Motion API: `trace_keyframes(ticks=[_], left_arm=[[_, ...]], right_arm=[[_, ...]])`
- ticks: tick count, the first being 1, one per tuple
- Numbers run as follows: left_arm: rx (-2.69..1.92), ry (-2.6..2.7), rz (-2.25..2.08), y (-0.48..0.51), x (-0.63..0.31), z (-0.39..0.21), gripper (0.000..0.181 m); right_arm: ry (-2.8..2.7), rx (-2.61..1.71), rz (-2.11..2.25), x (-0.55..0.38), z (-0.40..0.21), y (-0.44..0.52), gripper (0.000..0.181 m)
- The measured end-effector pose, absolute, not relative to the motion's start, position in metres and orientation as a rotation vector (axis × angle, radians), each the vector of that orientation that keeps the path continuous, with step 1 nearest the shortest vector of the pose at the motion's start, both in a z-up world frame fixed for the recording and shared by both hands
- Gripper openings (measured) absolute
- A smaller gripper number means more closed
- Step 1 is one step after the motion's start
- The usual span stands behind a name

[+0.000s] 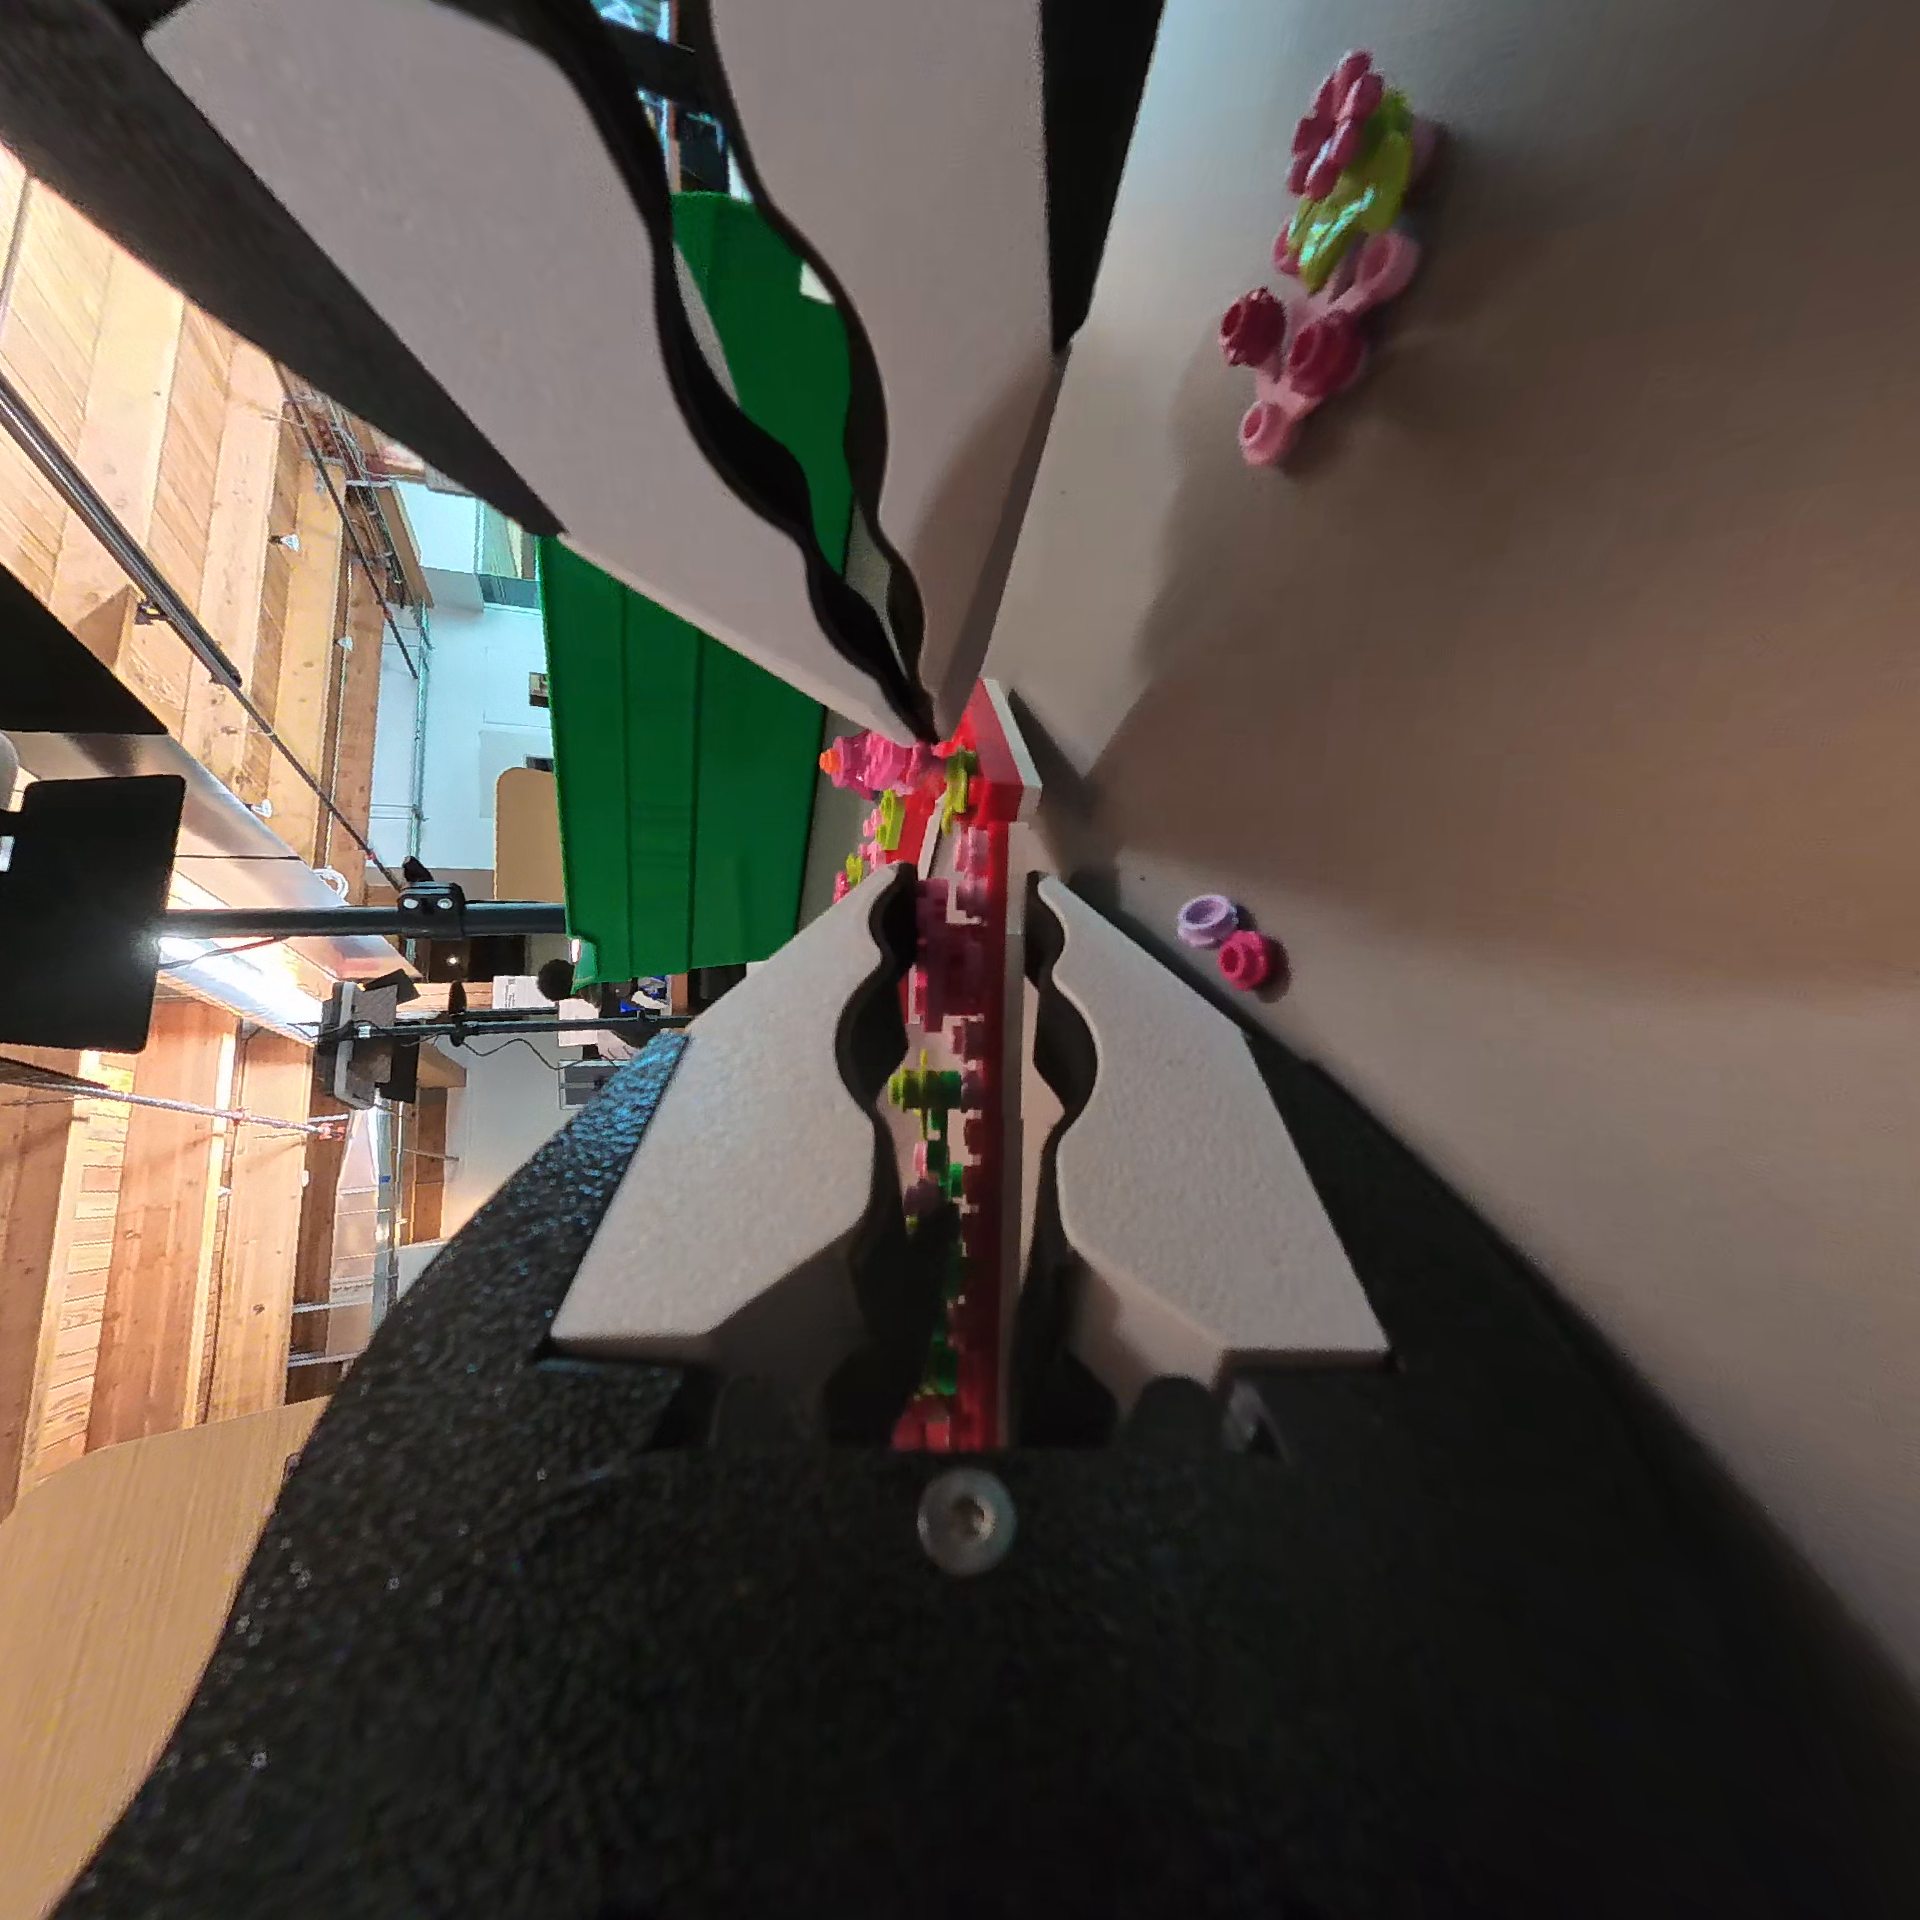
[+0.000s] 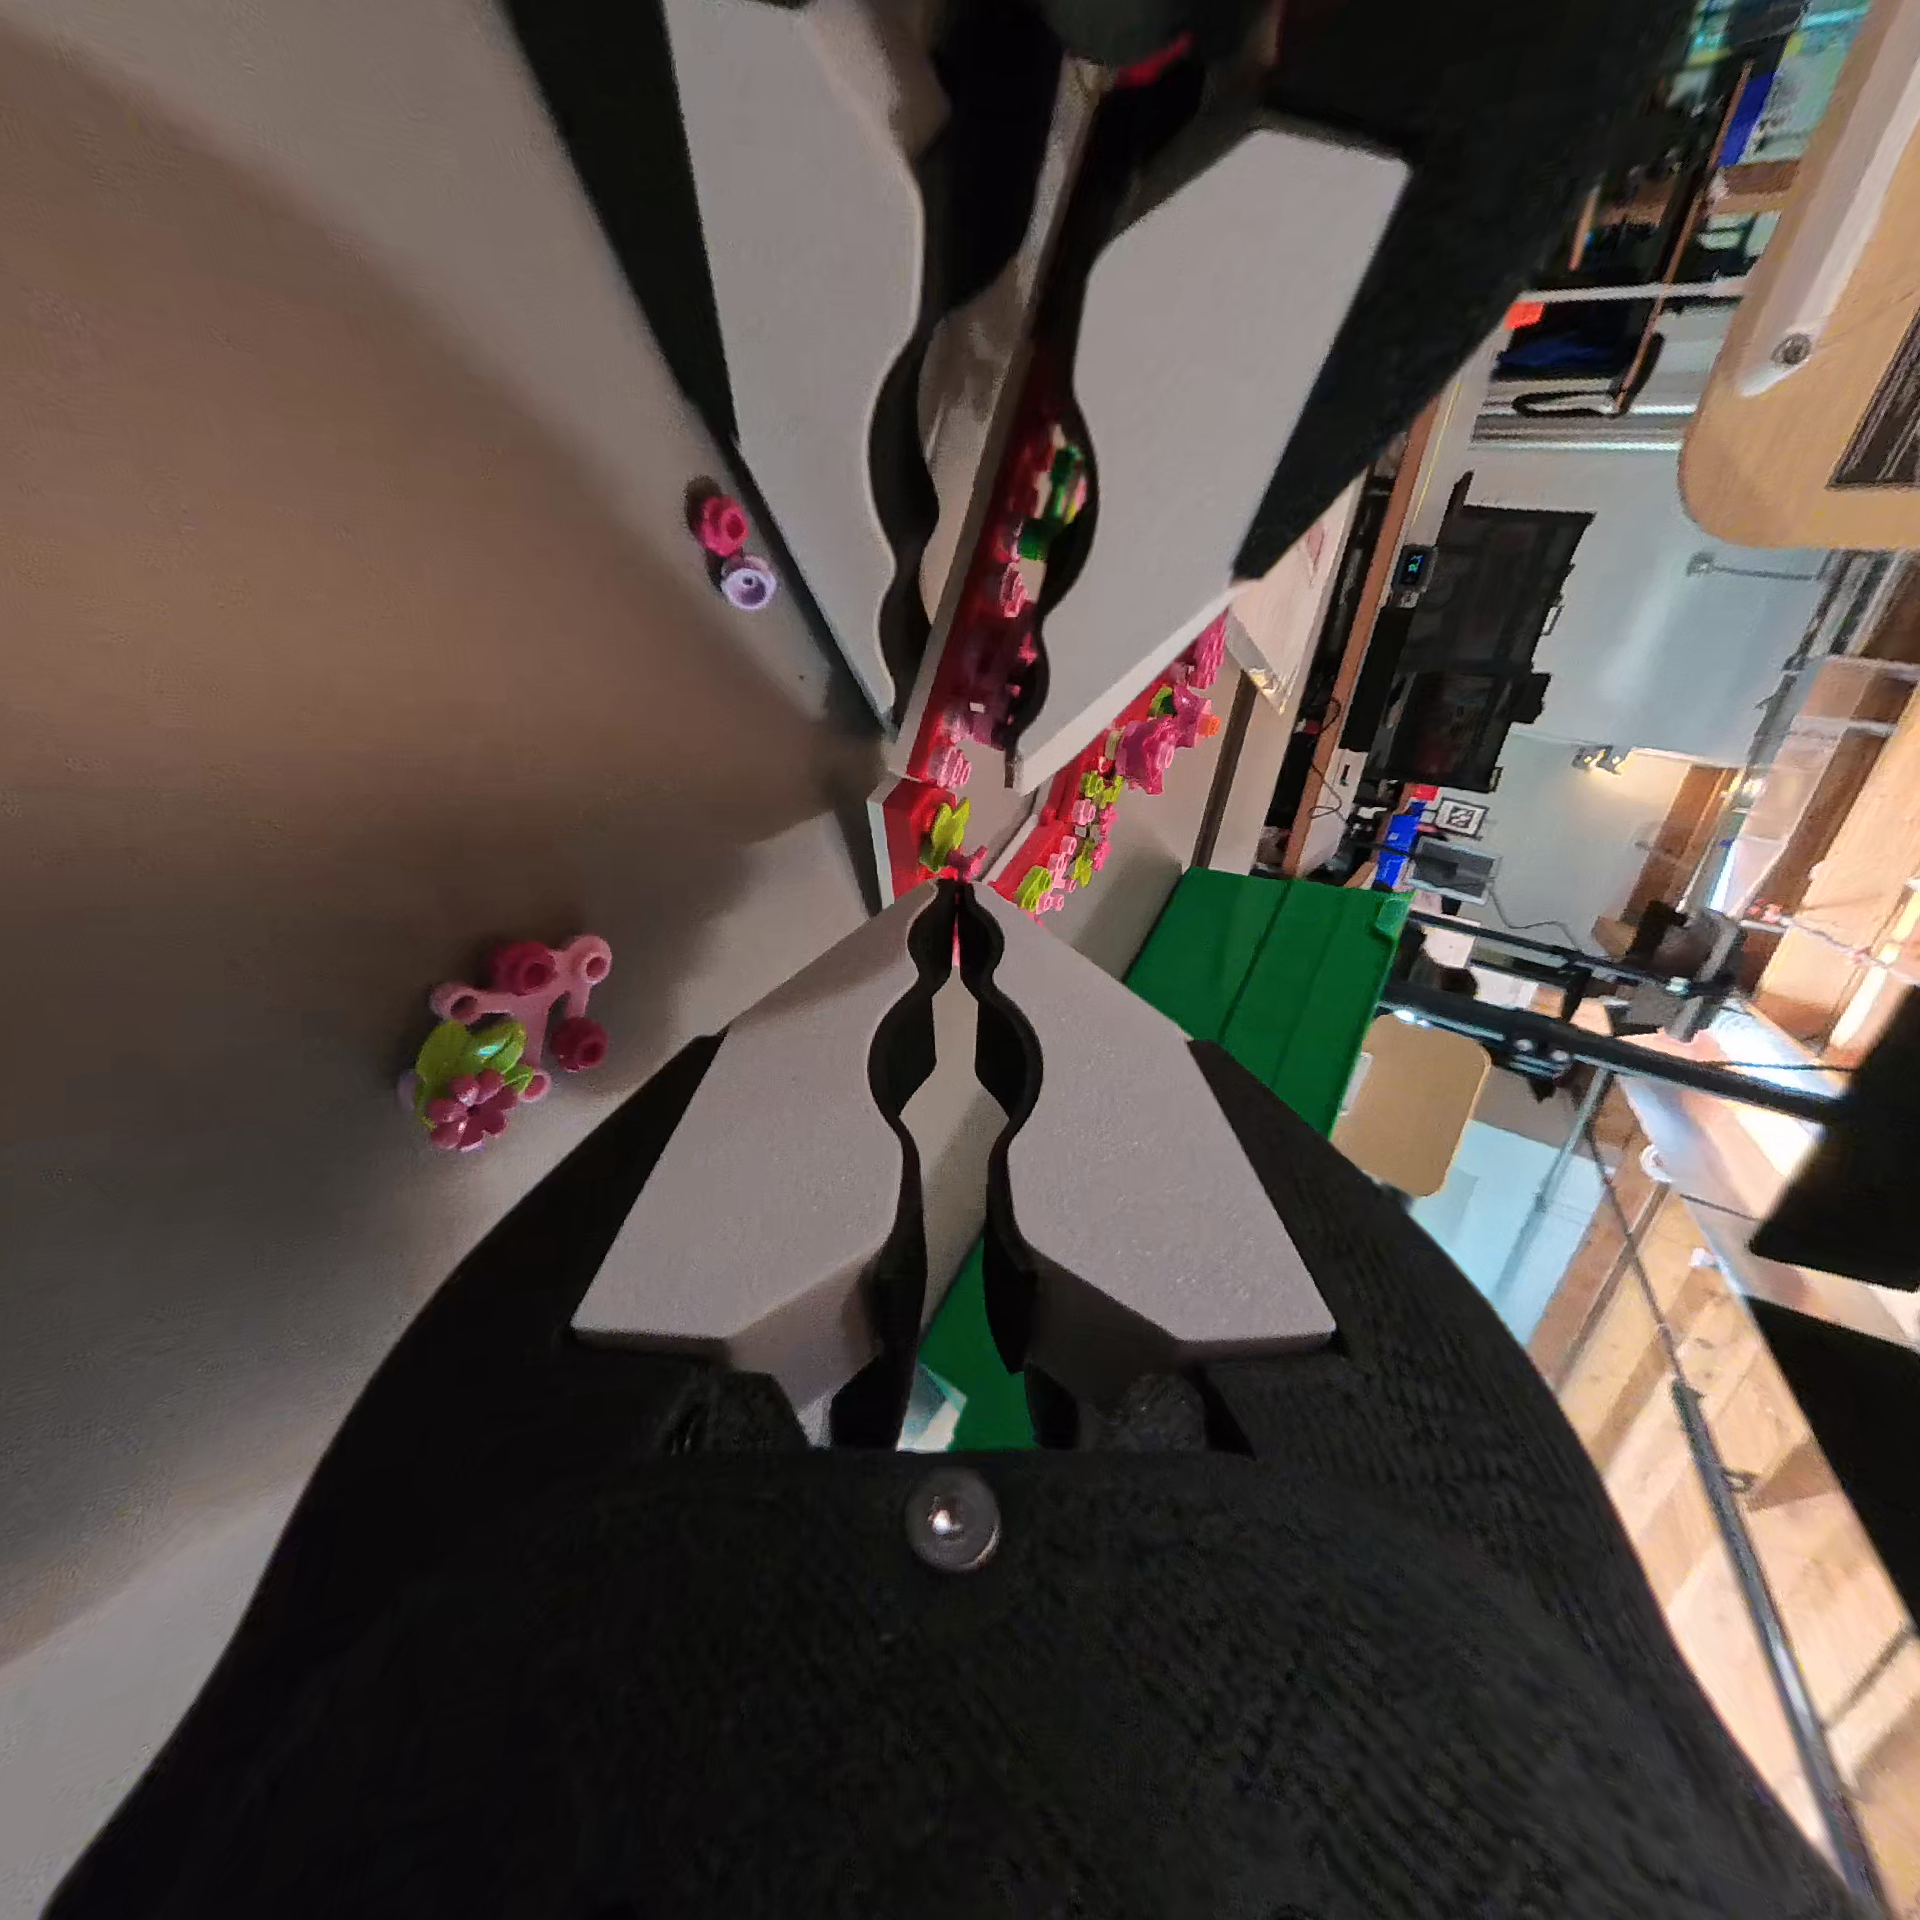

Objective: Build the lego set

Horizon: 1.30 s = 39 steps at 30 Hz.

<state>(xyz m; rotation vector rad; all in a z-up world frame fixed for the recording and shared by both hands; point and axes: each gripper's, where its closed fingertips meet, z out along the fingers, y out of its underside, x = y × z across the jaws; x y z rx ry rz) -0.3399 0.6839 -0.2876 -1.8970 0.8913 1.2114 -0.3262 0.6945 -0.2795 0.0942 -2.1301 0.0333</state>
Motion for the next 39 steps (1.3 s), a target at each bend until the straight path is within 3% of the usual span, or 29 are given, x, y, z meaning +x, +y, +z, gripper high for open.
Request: trace_keyframes(ticks=[23, 34, 39], left_arm=[[-1.900, 0.896, 1.206, 0.6841, -0.3394, -0.2882, 0.017], [-1.912, 0.871, 1.178, 0.6838, -0.3400, -0.2888, 0.018], [-1.919, 0.848, 1.177, 0.6836, -0.3420, -0.2886, 0.018]], right_arm=[[-2.142, 0.343, -0.095, -0.3221, -0.2818, 0.6914, 0.000], [-2.152, 0.252, -0.041, -0.3230, -0.2815, 0.6919, 0.001], [-2.192, 0.114, 0.069, -0.3179, -0.2850, 0.6934, 0.036]])
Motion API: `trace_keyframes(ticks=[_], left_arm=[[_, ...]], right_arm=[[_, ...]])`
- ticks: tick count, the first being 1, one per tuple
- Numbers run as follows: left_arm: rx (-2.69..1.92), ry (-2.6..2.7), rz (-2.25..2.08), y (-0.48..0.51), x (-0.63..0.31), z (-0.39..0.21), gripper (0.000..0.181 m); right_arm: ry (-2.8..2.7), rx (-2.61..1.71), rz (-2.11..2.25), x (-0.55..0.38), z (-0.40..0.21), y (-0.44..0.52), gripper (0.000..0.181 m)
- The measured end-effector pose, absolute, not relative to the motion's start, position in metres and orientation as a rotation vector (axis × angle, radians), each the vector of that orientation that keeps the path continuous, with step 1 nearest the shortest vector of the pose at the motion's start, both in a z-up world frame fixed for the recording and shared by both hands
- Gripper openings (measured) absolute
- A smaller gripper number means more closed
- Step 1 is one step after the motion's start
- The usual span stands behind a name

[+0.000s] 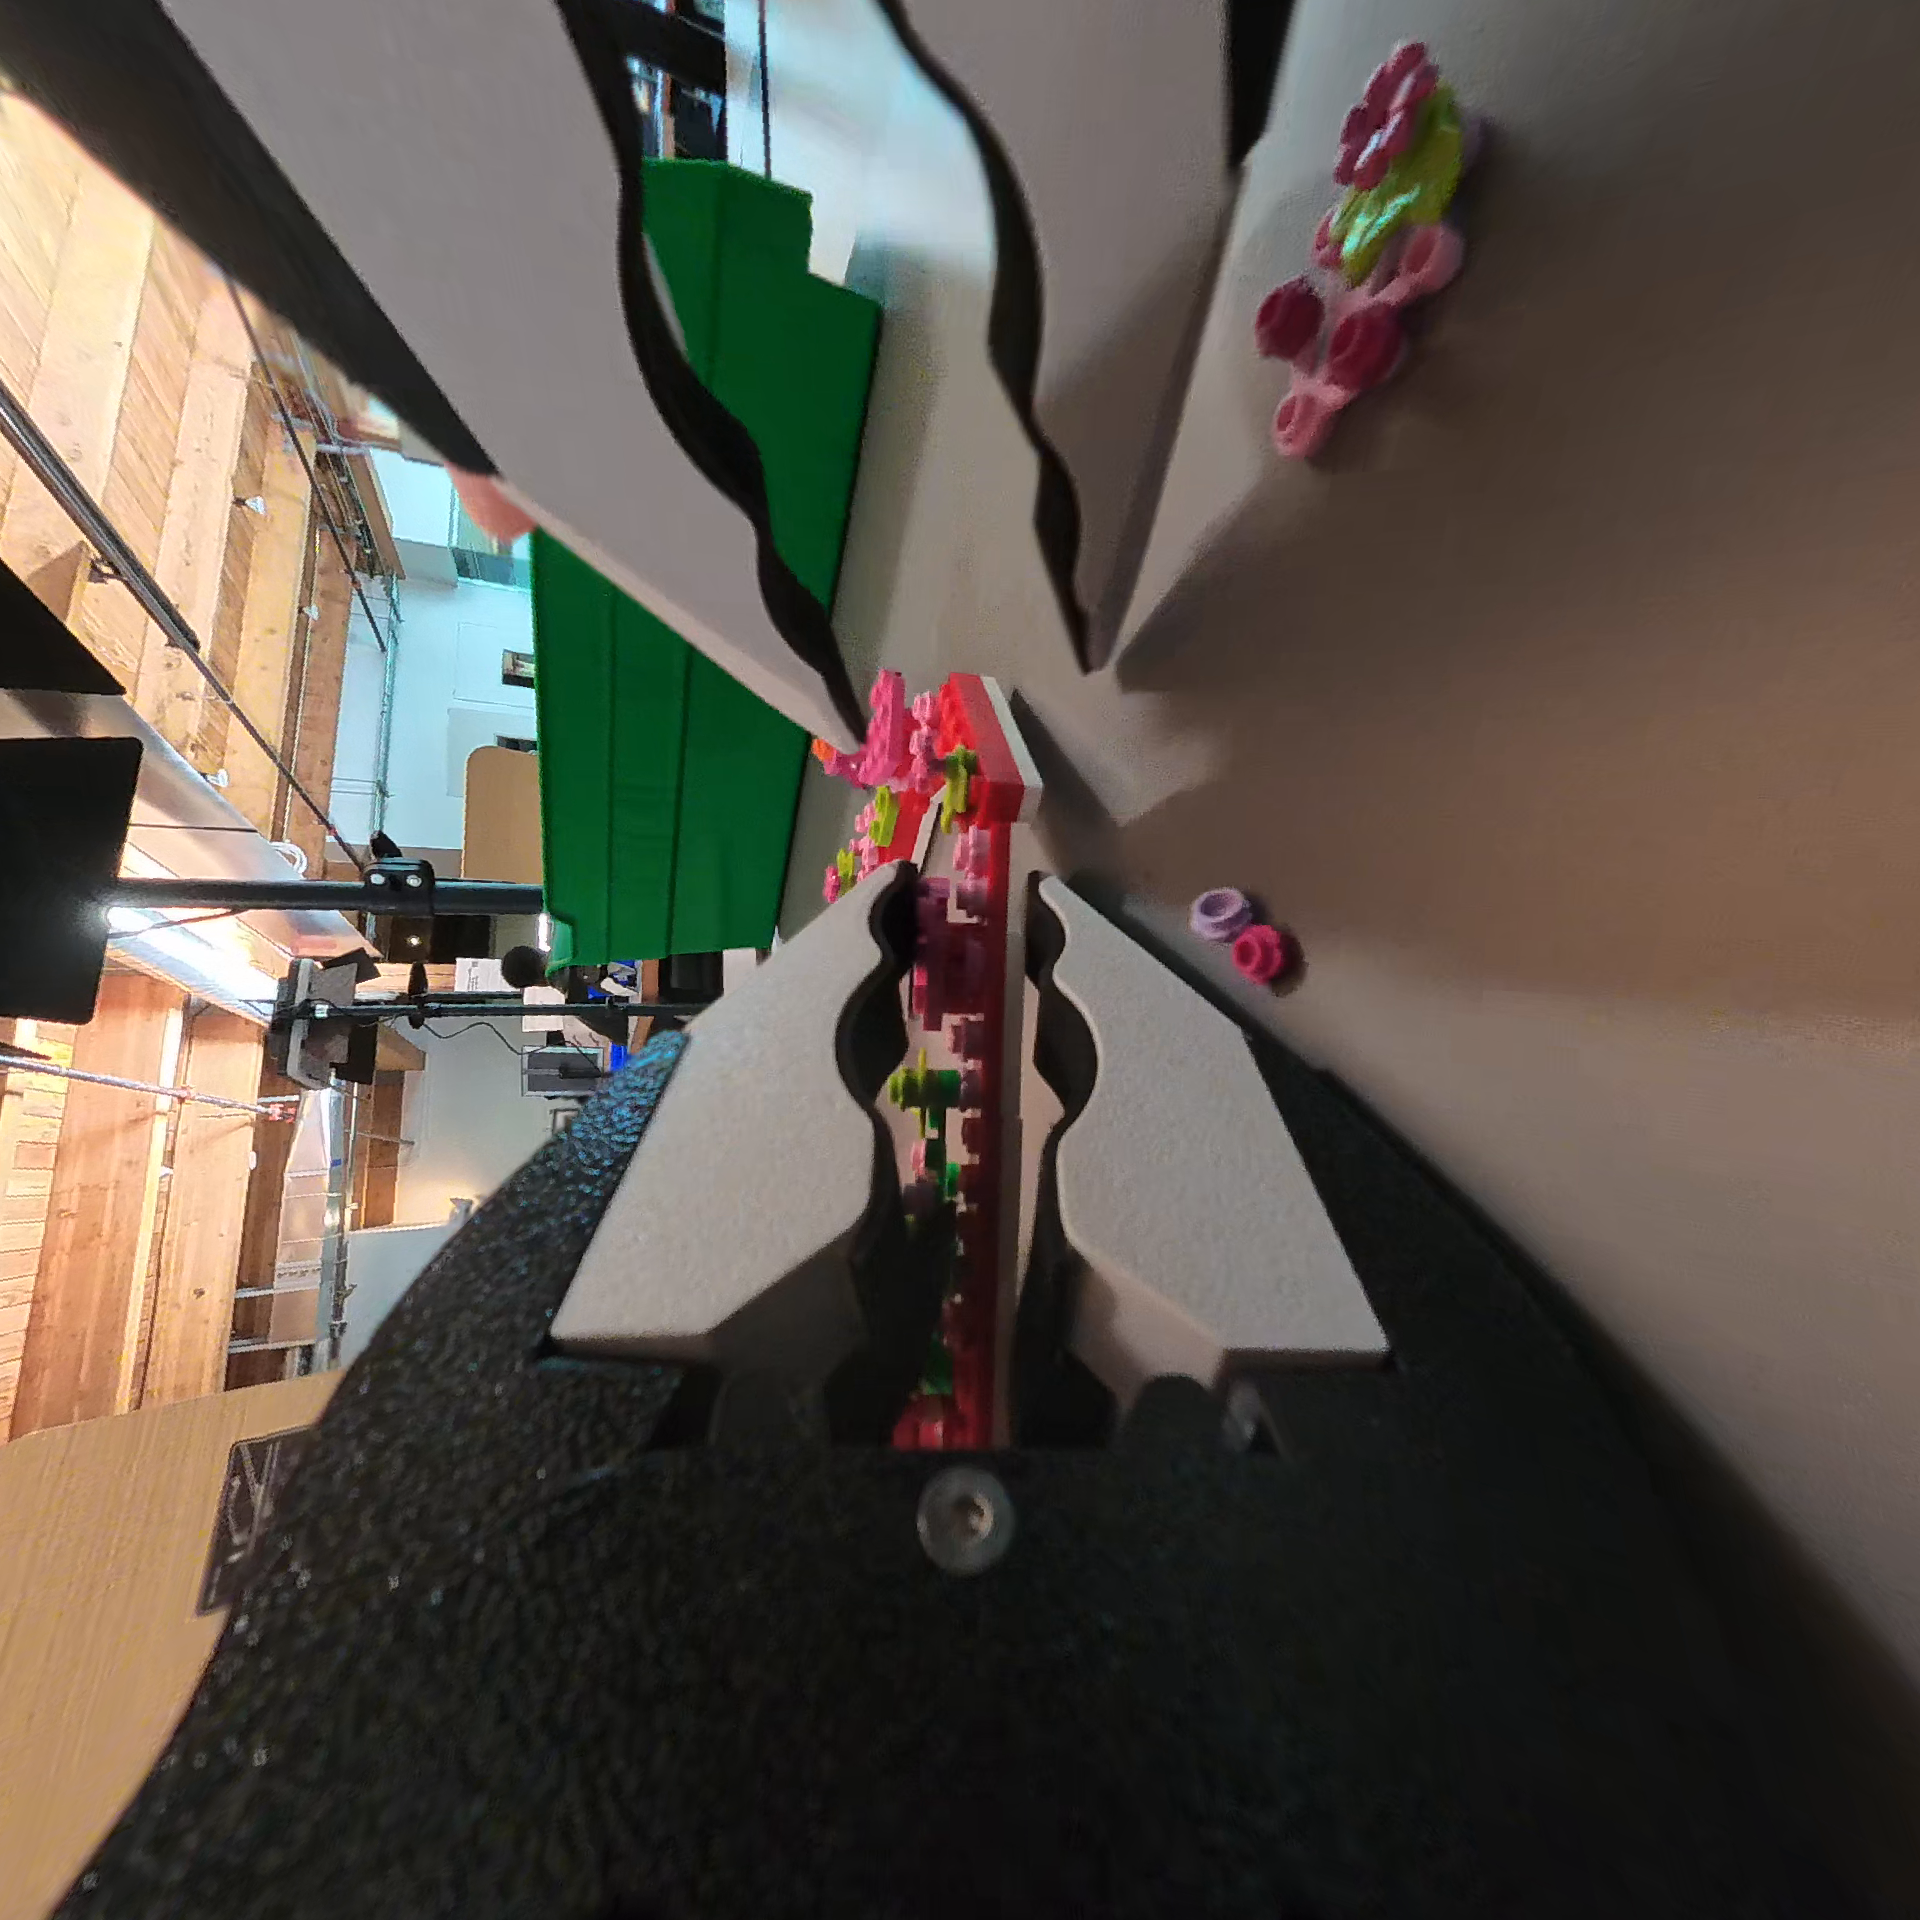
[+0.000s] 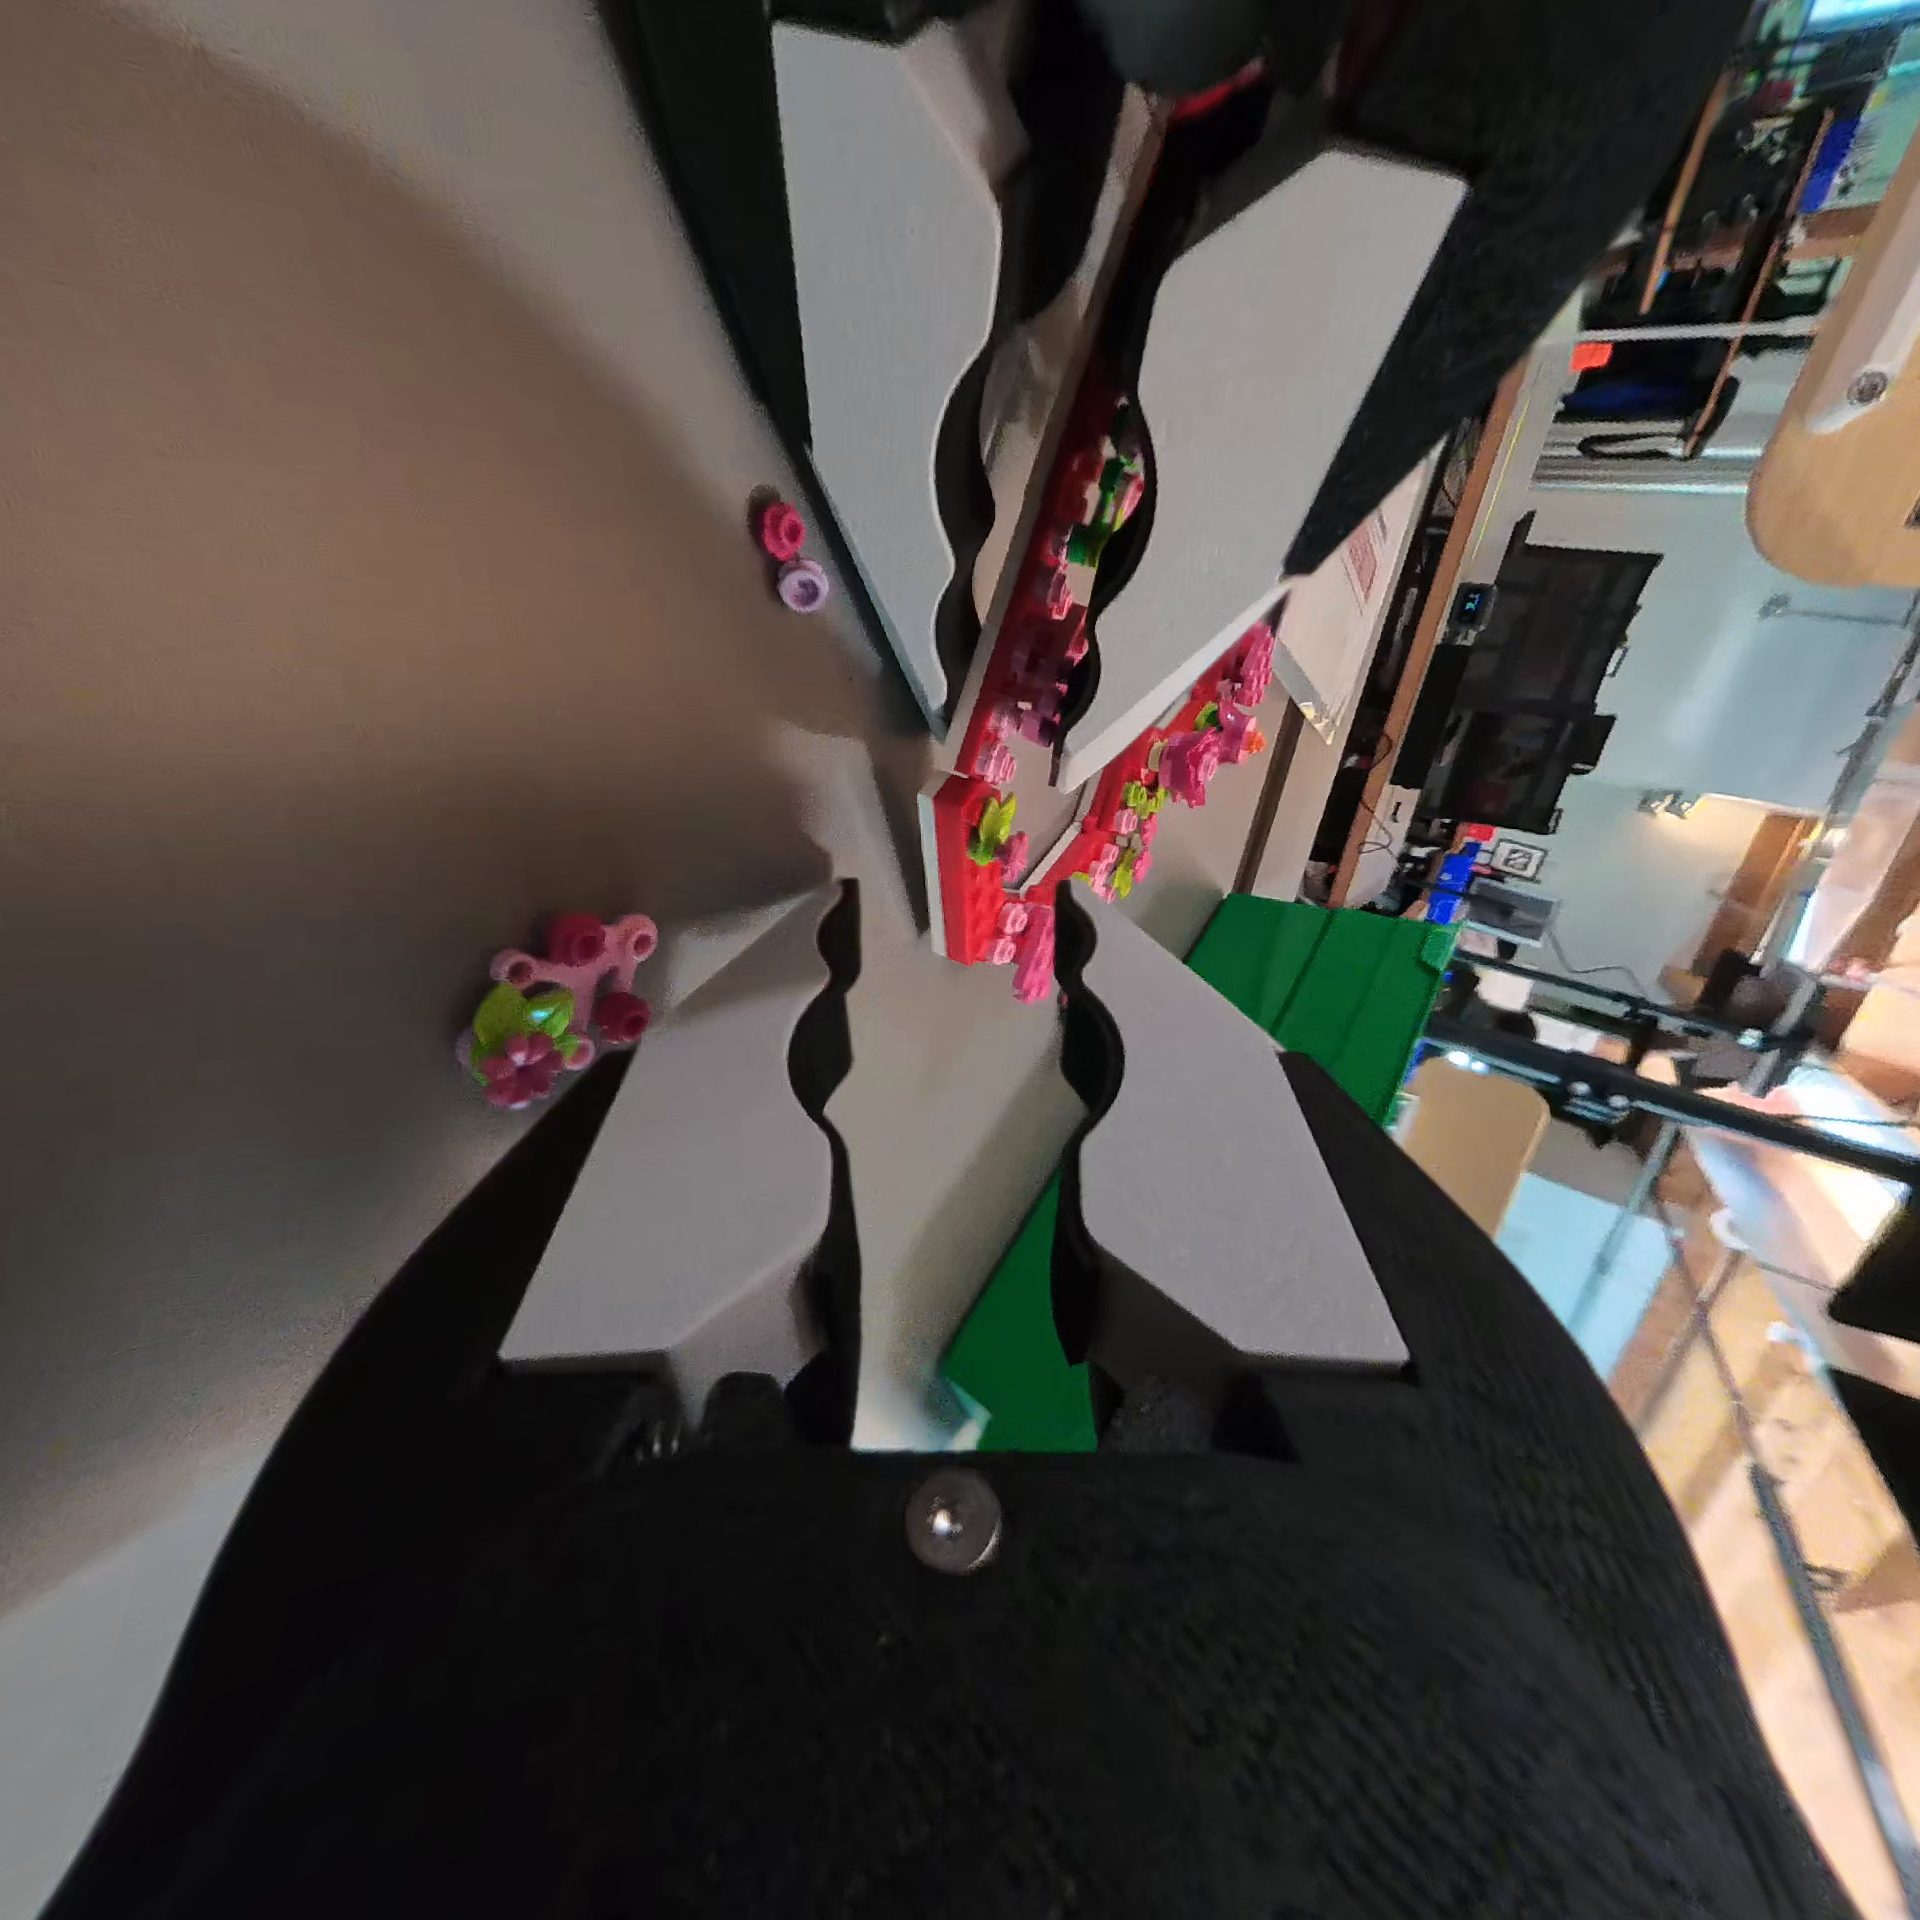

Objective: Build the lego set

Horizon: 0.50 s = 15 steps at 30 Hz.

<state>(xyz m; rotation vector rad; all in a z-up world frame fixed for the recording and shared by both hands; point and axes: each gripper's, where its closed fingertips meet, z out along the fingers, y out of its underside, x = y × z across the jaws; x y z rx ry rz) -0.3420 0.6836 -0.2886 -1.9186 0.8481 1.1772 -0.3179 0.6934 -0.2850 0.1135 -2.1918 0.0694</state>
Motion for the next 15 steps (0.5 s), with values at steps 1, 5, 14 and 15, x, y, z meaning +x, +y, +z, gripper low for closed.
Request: trace_keyframes(ticks=[1, 5, 14, 15], left_arm=[[-1.919, 0.828, 1.169, 0.684, -0.343, -0.288, 0.018], [-1.896, 0.731, 1.116, 0.683, -0.346, -0.277, 0.018], [-1.893, 0.722, 1.112, 0.683, -0.347, -0.276, 0.018], [-1.893, 0.722, 1.111, 0.683, -0.347, -0.276, 0.018]], right_arm=[[-2.189, 0.080, 0.102, -0.318, -0.285, 0.693, 0.040], [-2.093, 0.025, 0.150, -0.324, -0.282, 0.691, 0.040], [-1.912, 0.042, 0.127, -0.339, -0.272, 0.685, 0.019], [-1.906, 0.040, 0.117, -0.340, -0.272, 0.685, 0.019]])
